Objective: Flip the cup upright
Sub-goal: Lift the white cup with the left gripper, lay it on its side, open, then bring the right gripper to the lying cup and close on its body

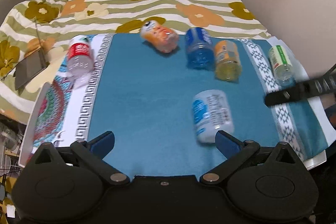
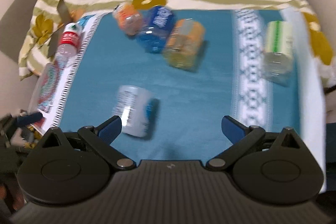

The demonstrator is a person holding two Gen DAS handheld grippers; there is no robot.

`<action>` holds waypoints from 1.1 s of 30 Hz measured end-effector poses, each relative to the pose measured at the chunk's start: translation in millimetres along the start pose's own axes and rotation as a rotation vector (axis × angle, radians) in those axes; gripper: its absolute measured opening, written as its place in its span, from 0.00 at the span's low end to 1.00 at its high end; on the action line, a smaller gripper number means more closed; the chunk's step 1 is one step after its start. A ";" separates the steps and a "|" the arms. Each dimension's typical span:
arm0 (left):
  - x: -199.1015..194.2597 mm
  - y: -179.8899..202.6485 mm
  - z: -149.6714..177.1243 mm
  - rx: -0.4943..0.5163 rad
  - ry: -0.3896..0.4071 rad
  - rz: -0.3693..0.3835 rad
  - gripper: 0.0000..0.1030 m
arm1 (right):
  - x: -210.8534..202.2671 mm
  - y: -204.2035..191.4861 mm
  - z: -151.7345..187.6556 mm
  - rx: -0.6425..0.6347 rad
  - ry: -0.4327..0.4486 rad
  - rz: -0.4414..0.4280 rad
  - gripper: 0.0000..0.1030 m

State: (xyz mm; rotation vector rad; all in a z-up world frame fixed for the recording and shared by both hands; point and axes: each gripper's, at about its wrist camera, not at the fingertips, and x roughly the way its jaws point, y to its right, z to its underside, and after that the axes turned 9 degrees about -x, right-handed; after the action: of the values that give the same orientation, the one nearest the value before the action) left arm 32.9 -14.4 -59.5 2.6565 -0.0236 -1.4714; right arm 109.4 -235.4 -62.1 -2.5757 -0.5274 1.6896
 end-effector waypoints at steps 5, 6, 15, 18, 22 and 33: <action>0.4 -36.9 7.0 -0.044 -0.018 0.002 1.00 | 42.8 -16.4 -33.7 0.046 -0.097 -0.060 1.00; 1.8 -44.2 8.3 -0.052 -0.027 0.004 1.00 | 50.6 -19.0 -37.3 0.059 -0.114 -0.064 1.00; 12.9 -91.1 14.5 -0.109 -0.073 0.003 1.00 | 103.0 -27.7 -54.6 0.157 -0.225 -0.079 0.95; 13.8 -97.3 15.2 -0.110 -0.078 0.002 1.00 | 113.5 -27.0 -53.6 0.181 -0.251 -0.089 0.81; 14.1 -102.6 15.0 -0.115 -0.088 0.008 1.00 | 121.2 -27.3 -51.2 0.192 -0.266 -0.094 0.74; 8.6 -99.3 5.8 -0.089 -0.082 0.029 1.00 | 98.5 -30.2 -48.4 0.197 -0.182 -0.097 0.67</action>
State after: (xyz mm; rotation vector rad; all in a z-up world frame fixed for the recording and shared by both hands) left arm 28.9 83.2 -79.6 2.5145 -0.0039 -1.5347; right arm 179.9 -170.5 -123.6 -2.2405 -0.4569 1.8503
